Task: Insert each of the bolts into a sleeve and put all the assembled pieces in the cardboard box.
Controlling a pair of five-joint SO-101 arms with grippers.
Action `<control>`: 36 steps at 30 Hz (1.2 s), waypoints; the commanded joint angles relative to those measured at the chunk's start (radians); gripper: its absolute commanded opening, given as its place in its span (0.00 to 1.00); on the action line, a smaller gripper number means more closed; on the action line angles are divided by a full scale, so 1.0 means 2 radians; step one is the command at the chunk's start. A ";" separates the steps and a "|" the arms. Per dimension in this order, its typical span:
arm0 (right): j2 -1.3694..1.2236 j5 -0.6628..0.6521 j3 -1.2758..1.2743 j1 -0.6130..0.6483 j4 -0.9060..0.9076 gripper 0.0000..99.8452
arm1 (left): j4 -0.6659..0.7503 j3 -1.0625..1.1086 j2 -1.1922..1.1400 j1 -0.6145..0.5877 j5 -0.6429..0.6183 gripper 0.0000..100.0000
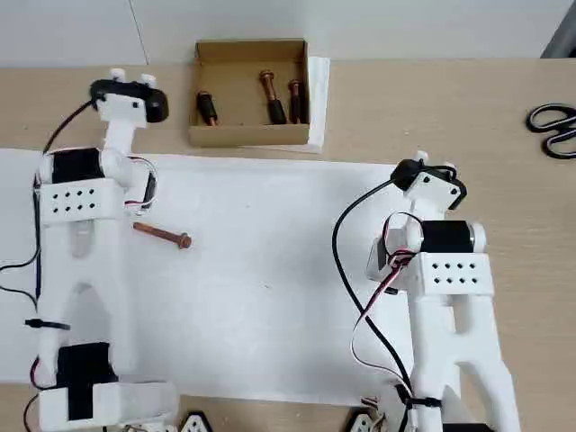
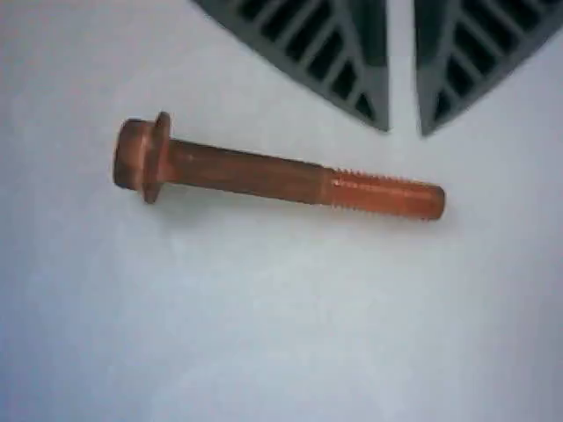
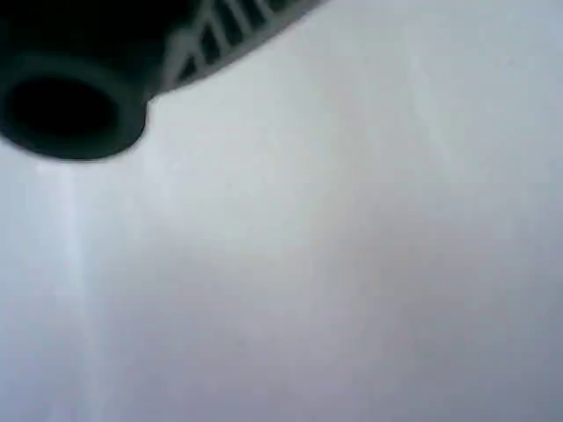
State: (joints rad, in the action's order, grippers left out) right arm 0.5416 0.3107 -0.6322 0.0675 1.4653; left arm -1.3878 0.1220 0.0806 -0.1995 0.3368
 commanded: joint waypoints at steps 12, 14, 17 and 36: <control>0.015 -0.005 0.003 -0.005 -0.007 0.00 | 0.031 0.040 0.022 0.015 0.413 0.01; 0.015 -0.005 0.003 -0.006 -0.007 0.00 | 0.031 0.048 0.022 0.015 0.443 0.01; 0.015 -0.005 0.003 -0.006 -0.006 0.00 | 0.029 0.070 0.022 0.015 0.477 0.02; 0.015 -0.027 0.002 -0.076 -0.002 0.00 | 0.059 0.081 -0.084 -0.007 0.532 0.09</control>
State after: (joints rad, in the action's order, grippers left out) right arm 0.5416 0.2677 -0.6322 -0.0767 1.4653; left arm -1.2958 0.3705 -0.0437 -0.2056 1.3050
